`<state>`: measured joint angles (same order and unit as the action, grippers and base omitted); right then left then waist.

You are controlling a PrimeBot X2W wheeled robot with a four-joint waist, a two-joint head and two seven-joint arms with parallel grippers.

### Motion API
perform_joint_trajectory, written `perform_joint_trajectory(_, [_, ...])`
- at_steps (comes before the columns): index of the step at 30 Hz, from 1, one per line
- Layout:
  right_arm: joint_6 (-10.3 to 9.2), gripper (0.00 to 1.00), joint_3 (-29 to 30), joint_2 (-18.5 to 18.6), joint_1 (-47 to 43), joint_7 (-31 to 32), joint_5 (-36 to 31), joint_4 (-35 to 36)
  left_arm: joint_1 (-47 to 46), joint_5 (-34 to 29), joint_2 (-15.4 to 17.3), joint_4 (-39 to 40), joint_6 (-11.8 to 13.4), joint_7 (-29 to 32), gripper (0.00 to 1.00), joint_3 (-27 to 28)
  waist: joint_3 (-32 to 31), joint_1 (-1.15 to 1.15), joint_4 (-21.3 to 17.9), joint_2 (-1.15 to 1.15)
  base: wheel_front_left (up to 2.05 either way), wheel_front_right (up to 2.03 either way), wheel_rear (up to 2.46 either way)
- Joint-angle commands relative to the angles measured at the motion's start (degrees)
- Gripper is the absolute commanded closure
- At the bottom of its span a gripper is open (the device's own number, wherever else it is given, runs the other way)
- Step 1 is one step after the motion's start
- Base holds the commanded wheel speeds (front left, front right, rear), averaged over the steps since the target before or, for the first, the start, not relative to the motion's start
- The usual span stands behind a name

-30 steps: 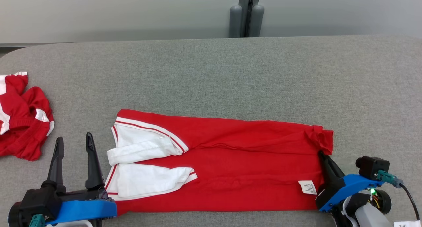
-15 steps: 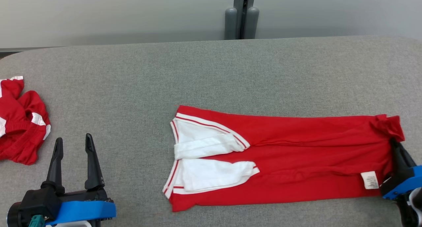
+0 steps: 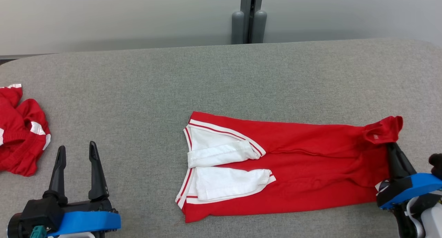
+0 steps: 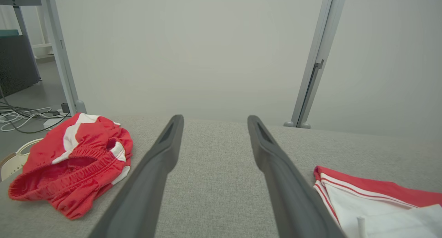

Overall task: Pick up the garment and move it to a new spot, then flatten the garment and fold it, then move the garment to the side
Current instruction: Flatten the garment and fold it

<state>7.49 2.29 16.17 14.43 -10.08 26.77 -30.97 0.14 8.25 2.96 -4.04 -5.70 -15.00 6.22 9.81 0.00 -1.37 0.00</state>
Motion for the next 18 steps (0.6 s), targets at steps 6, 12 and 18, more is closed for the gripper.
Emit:
perform_joint_trajectory(6, [0.01,1.00,-3.91,-4.12,-2.52,2.32,-1.81,8.29,-0.34,0.37,-0.08,-0.47,0.09,-0.24,0.00,-0.39,-0.22,0.00,0.01,0.00,0.00,0.00,0.00])
perform_joint_trajectory(12, [0.01,1.00,-8.41,-7.41,-2.86,4.88,-3.08,14.24,-0.58,0.61,-0.08,-0.64,0.29,-0.24,0.00,-1.07,-0.28,0.00,0.55,0.00,0.00,0.00,0.00])
perform_joint_trajectory(18, [0.01,1.00,-14.31,-10.48,-1.04,6.34,-4.22,16.48,-1.03,0.72,-0.09,-0.93,0.36,-0.24,0.00,-1.57,-0.11,0.00,1.33,0.00,0.00,0.00,0.00])
